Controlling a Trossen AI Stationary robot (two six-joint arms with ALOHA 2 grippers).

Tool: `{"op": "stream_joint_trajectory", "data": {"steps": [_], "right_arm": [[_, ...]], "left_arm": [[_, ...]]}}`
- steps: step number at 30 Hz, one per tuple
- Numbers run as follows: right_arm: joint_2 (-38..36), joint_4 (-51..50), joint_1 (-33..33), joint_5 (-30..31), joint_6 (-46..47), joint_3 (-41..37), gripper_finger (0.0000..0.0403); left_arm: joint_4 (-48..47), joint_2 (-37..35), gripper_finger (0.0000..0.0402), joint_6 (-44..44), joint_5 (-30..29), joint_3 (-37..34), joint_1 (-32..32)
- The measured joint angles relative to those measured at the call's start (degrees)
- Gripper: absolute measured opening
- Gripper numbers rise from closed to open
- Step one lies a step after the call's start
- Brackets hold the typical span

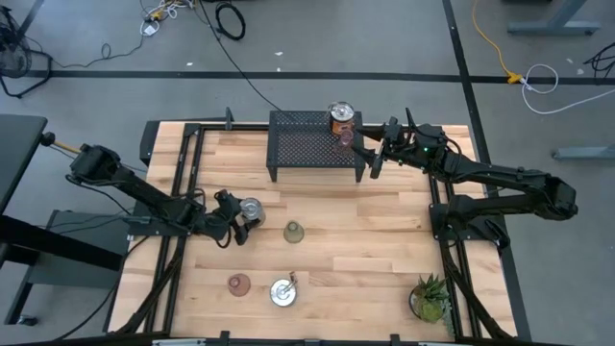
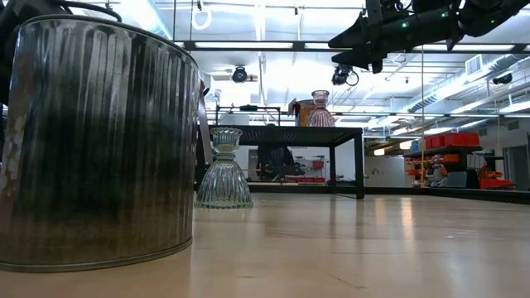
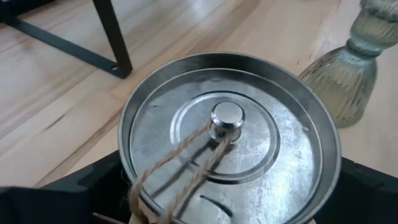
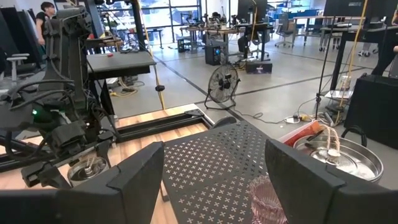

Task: Pick & Place candle stick holders
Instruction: Put the top silver scented candle on the shelf aligned with the other scented candles

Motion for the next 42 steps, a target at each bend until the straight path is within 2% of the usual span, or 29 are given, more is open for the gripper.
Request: {"op": "stream_joint_trajectory", "data": {"steps": [18, 24, 28, 32, 34, 38, 42], "right_arm": [[0.0, -0.5, 0.0, 0.0, 0.0, 0.0, 0.0279], [0.0, -0.5, 0.0, 0.0, 0.0, 0.0, 0.0279], [0.0, -0.4, 0.0, 0.0, 0.0, 0.0, 0.0279], [0.0, -0.4, 0.0, 0.0, 0.0, 0.0, 0.0279], [0.0, -0.4, 0.0, 0.0, 0.0, 0.0, 0.0279], [0.0, 0.2, 0.0, 0.0, 0.0, 0.0, 0.0279], [0.0, 0.5, 0.0, 0.0, 0.0, 0.0, 0.0279]], "left_arm": [[5.5, -0.2, 0.0366, 3.5, 2.2, 0.8, 0.0], [2.8, -0.2, 0.0366, 11.1, 2.0, 8.2, 0.0], [-6.4, -0.2, 0.0366, 14.5, 0.9, 17.8, 1.0], [-21.1, -0.2, 0.0366, 15.4, 0.5, 29.1, 5.7], [-24.6, -0.2, 0.0366, 17.2, 1.4, 33.3, 9.4], [-25.1, -0.2, 0.0366, 23.6, 7.3, 38.5, 17.8], [-20.7, 0.8, 0.0366, 26.9, 17.3, 41.5, 27.4]]}}
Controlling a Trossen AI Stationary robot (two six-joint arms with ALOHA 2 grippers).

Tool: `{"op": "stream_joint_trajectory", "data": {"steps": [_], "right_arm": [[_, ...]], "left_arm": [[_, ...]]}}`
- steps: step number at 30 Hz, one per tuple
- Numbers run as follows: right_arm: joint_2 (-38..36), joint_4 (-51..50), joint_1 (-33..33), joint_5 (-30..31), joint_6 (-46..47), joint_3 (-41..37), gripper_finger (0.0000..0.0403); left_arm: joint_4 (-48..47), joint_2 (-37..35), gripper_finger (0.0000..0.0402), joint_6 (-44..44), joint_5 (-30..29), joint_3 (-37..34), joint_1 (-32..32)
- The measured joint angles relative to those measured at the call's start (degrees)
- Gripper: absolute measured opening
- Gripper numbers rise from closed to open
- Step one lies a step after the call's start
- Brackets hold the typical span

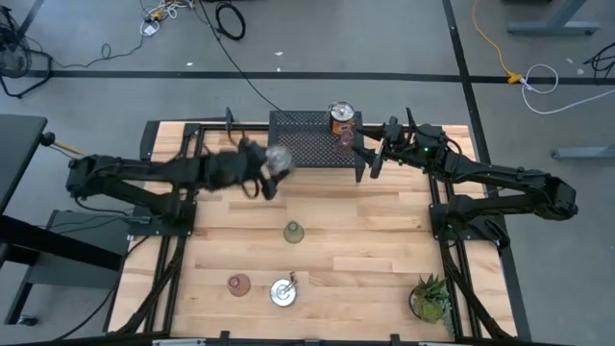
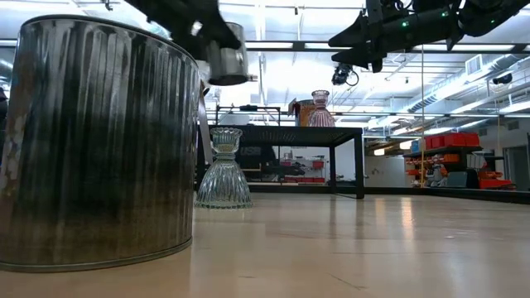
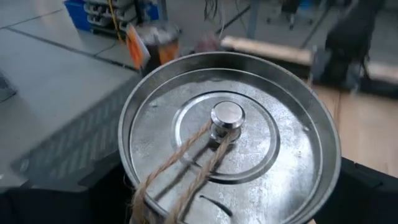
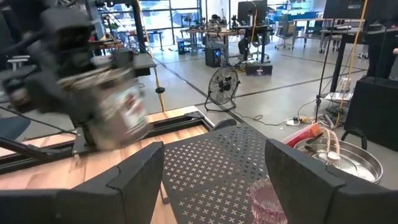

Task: Pick & Place candle stick holders
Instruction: Put the top silver scented candle on the shelf aligned with the other scented candles

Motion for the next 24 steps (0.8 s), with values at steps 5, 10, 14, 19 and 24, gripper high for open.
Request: {"op": "stream_joint_trajectory", "data": {"steps": [5, 10, 14, 19, 24], "right_arm": [[0.0, 0.0, 0.0, 0.0, 0.0, 0.0, 0.0279], [0.0, 0.4, 0.0, 0.0, -0.4, 0.0, 0.0279], [0.0, 0.5, 0.0, 0.0, -0.6, 0.0, 0.0279], [0.0, 0.6, 0.0, 0.0, -3.3, 0.0, 0.0279], [0.0, 1.0, 0.0, 0.0, -3.5, 0.0, 0.0279]], "left_arm": [[4.9, 4.7, 0.0366, 1.6, 6.9, 3.7, 9.4], [4.2, 14.9, 0.0365, 4.6, 10.9, 11.2, 14.8], [-0.5, 22.1, 0.0365, 6.2, 12.2, 19.7, 18.1], [-5.8, 29.0, 0.0365, 6.4, 16.4, 27.8, 21.9], [-5.3, 33.6, 0.0365, 7.3, 18.5, 30.9, 24.7]]}}
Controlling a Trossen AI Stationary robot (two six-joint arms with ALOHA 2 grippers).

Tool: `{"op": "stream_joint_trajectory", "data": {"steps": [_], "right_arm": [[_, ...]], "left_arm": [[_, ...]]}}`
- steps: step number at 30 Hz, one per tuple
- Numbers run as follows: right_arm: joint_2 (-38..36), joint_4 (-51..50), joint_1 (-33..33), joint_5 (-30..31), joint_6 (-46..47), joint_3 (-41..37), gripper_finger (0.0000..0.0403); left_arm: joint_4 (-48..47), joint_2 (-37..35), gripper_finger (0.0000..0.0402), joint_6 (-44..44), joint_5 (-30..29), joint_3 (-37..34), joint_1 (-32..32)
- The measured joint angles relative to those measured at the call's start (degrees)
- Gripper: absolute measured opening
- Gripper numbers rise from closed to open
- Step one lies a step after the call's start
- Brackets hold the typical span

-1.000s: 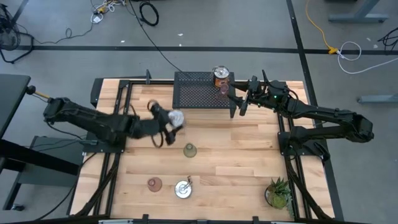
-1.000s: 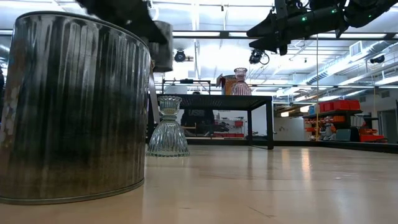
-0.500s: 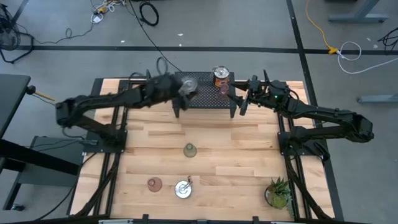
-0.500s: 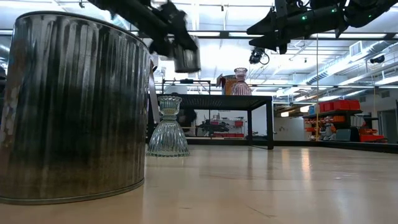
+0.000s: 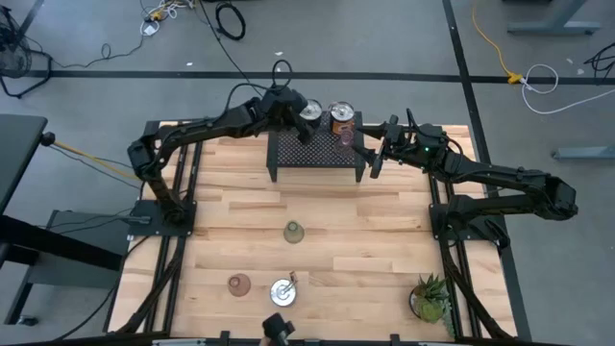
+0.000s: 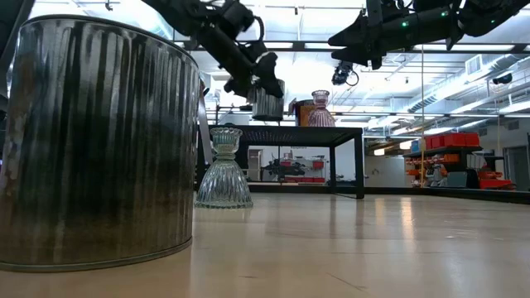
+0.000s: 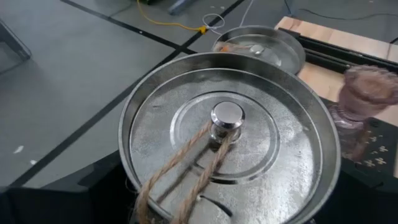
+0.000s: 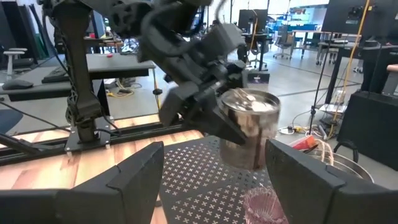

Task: Pick & Place candle stick holders
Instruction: Put the top silver scented candle on the shelf aligned with the other scented candles

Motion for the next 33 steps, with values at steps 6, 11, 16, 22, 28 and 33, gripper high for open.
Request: {"op": "stream_joint_trajectory", "data": {"steps": [6, 11, 16, 22, 28, 33], "right_arm": [[0.0, 1.1, 0.0, 0.0, 0.0, 0.0, 0.0279], [0.0, 1.9, 0.0, 0.0, 0.0, 0.0, 0.0279], [0.0, 2.0, 0.0, 0.0, 0.0, 0.0, 0.0279], [0.0, 2.0, 0.0, 0.0, 0.0, 0.0, 0.0279], [0.0, 2.0, 0.0, -0.1, -0.1, 0.0, 0.0279], [0.0, 2.0, 0.0, -0.6, -0.4, 0.0, 0.0279]], "left_arm": [[0.5, 2.6, 0.0365, -0.2, 4.9, 0.6, 2.3], [1.3, 3.3, 0.0365, 0.0, 4.7, 0.6, 3.2], [4.3, 4.1, 0.0365, 0.0, 6.3, 0.6, 4.1], [5.1, 5.8, 0.0365, 0.0, 7.0, 0.6, 4.0], [7.2, 7.8, 0.0365, 0.3, 7.5, 0.5, 4.1], [7.1, 7.7, 0.0365, 0.4, 6.1, 0.5, 4.2]]}}
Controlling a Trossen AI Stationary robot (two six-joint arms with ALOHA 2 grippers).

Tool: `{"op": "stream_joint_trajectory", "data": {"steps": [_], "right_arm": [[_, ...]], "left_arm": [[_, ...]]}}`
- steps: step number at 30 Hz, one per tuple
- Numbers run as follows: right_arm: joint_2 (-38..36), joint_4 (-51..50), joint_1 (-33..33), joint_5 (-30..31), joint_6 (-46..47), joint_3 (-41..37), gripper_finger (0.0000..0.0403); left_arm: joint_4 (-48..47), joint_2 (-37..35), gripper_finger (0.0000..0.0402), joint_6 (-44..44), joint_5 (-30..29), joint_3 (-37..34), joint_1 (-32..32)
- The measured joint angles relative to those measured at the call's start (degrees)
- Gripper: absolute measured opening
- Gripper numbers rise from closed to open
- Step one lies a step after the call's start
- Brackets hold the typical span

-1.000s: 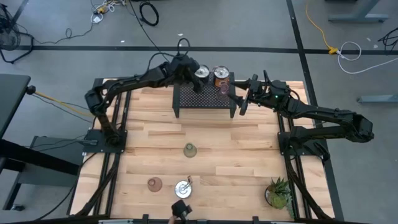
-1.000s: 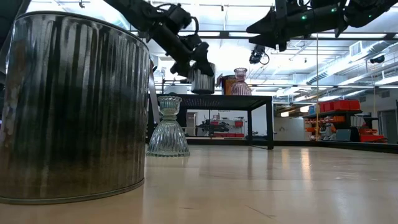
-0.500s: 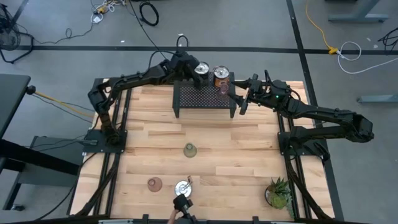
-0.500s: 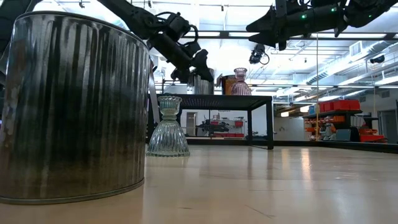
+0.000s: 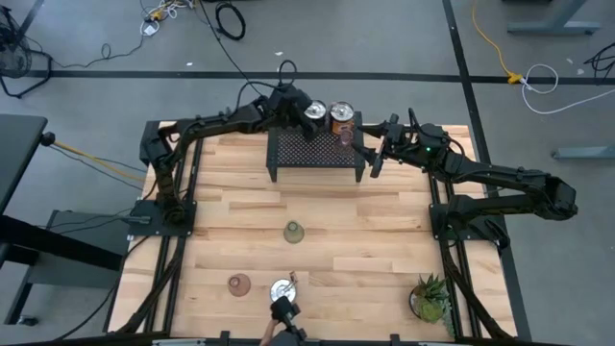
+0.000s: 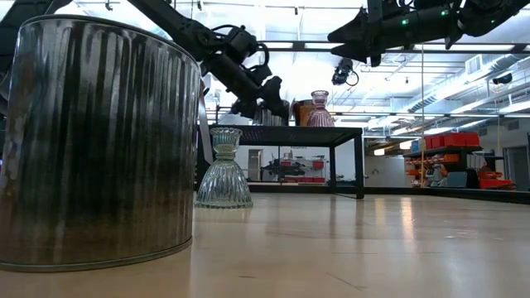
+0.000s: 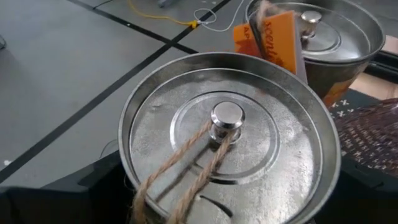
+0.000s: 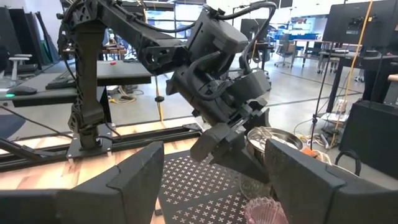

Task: Pick & Place candle stick holders
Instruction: Put the top silver scented candle on the shelf aligned with the other scented candles

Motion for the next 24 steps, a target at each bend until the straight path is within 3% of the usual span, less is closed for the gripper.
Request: {"op": "stream_joint_trajectory", "data": {"steps": [14, 24], "right_arm": [[0.0, -0.1, 0.0, 0.6, -0.5, 0.0, 0.0279], [0.0, -0.4, 0.0, 0.6, -0.5, 0.0, 0.0279]], "left_arm": [[0.4, 0.3, 0.0385, -0.4, 2.2, 0.0, -0.8], [0.4, 0.3, 0.0392, -0.4, -0.5, 0.0, -1.1]]}}
